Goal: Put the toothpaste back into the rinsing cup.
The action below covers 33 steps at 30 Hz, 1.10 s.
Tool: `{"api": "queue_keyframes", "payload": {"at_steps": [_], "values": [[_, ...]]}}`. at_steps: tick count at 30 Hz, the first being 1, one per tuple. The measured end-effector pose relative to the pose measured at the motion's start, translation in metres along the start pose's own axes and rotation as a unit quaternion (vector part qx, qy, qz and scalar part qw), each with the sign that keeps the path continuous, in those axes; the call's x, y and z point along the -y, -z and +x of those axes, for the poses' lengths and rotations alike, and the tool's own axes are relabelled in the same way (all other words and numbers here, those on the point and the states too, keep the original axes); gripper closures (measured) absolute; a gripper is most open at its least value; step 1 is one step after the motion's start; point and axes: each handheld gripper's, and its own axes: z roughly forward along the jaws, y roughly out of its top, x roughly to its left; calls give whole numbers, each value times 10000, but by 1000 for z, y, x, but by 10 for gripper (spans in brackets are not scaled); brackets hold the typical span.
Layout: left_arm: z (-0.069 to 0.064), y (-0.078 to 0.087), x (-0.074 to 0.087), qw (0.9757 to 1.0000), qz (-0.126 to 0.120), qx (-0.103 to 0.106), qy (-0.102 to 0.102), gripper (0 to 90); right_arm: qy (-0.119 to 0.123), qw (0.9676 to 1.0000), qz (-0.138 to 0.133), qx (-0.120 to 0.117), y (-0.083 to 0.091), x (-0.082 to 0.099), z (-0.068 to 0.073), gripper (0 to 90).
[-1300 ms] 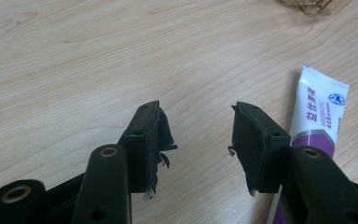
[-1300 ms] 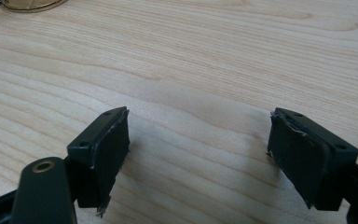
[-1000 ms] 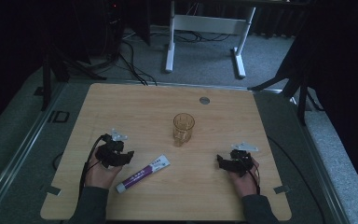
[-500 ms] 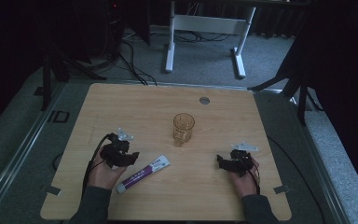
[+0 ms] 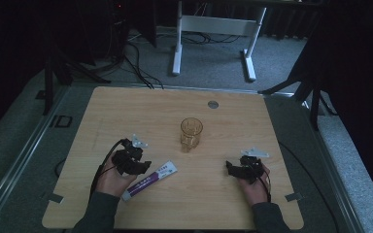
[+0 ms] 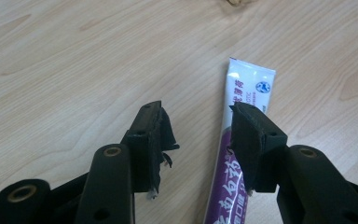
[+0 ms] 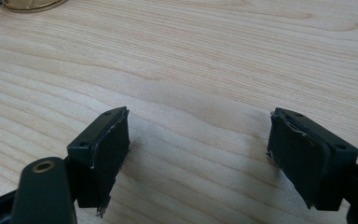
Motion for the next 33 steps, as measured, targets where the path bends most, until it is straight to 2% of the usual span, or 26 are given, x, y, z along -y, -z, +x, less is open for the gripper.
{"api": "queue_keyframes", "payload": {"at_steps": [12, 33], "values": [[-8, -1, -4, 9996, 184, 37, -223, 542, -1, 10000, 0, 0, 0, 0, 0, 205], [-17, 2, -7, 9982, 403, 118, -435, 554, 2, 10000, 0, 0, 0, 0, 0, 205]]}}
